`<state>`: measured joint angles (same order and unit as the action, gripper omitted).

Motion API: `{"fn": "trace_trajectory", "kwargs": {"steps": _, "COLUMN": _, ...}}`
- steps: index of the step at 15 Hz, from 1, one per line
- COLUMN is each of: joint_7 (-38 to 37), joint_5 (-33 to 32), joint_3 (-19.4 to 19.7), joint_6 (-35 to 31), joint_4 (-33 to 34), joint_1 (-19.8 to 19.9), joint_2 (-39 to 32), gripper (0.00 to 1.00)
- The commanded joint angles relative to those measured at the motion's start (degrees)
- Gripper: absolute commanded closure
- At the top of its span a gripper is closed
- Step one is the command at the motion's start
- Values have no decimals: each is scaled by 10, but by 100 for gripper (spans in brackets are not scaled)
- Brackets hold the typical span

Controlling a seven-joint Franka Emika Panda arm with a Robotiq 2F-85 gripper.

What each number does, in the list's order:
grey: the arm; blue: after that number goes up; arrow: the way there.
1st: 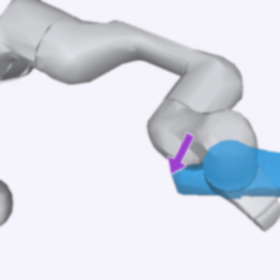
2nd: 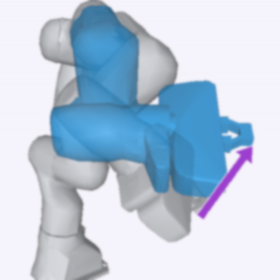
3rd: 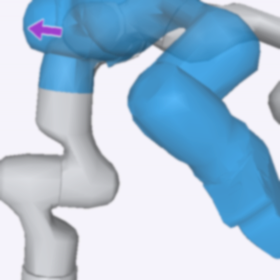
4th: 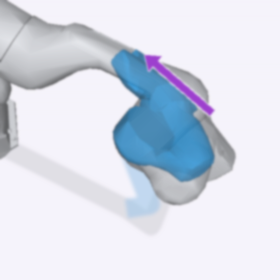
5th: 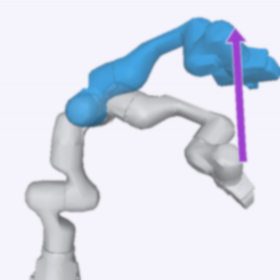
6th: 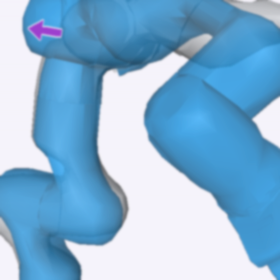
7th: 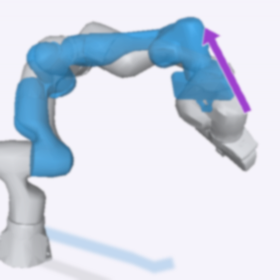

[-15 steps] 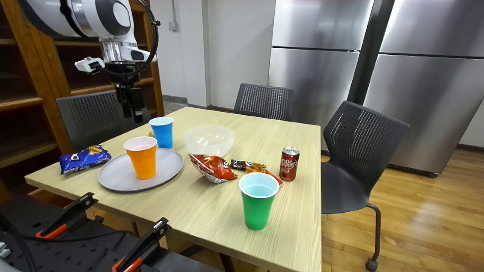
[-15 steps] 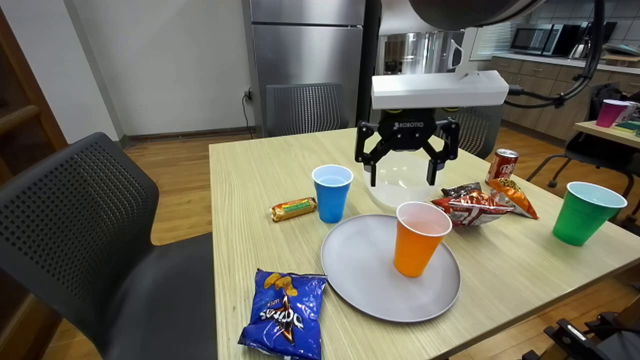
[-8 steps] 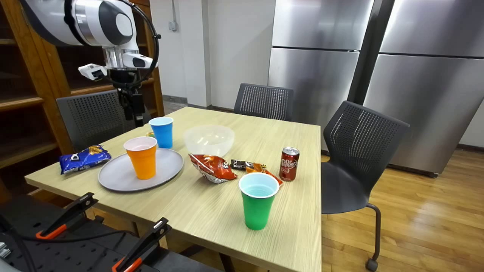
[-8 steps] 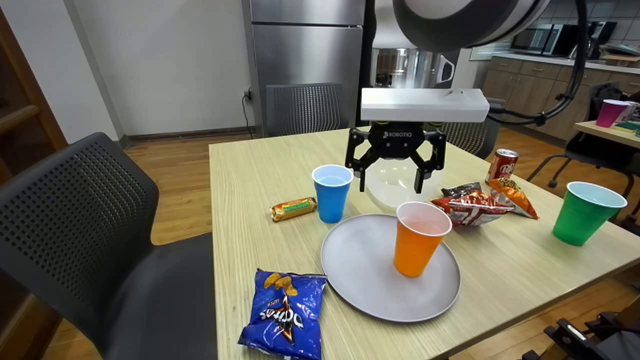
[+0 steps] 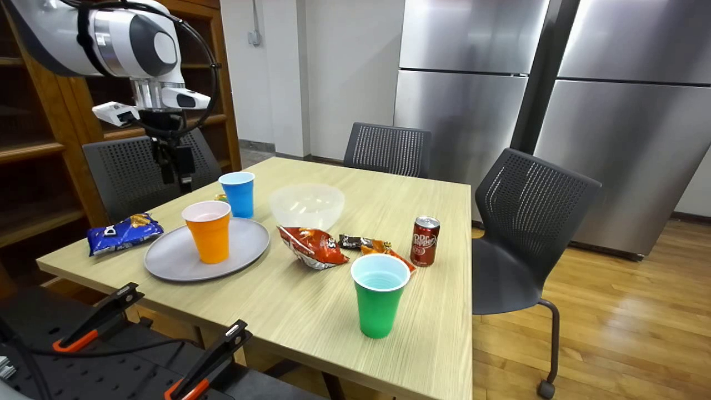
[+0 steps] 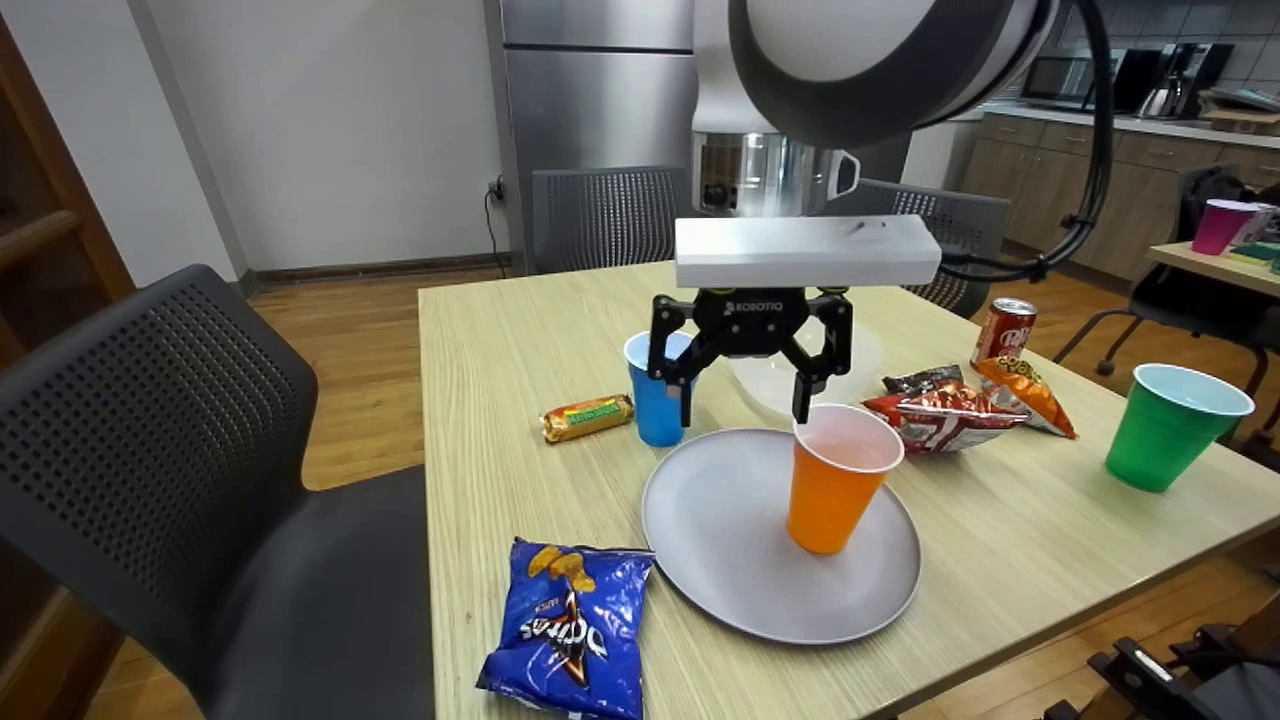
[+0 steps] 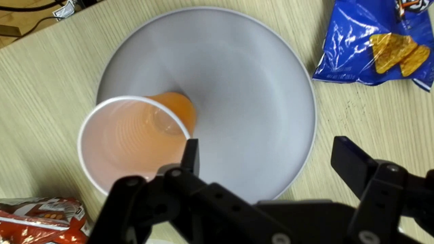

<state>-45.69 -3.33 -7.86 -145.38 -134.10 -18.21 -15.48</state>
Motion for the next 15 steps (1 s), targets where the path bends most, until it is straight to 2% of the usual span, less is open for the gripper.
{"fn": "trace_trajectory", "kwargs": {"steps": 1, "joint_7": 22, "joint_5": 2, "joint_3": -15, "joint_6": 4, "joint_4": 18, "joint_1": -13, "joint_2": -20, "gripper": 0}}
{"fn": "trace_trajectory", "kwargs": {"steps": 15, "joint_7": 139, "joint_5": 11, "joint_3": -52, "joint_6": 20, "joint_4": 90, "joint_1": -65, "joint_2": -118, "gripper": 0}}
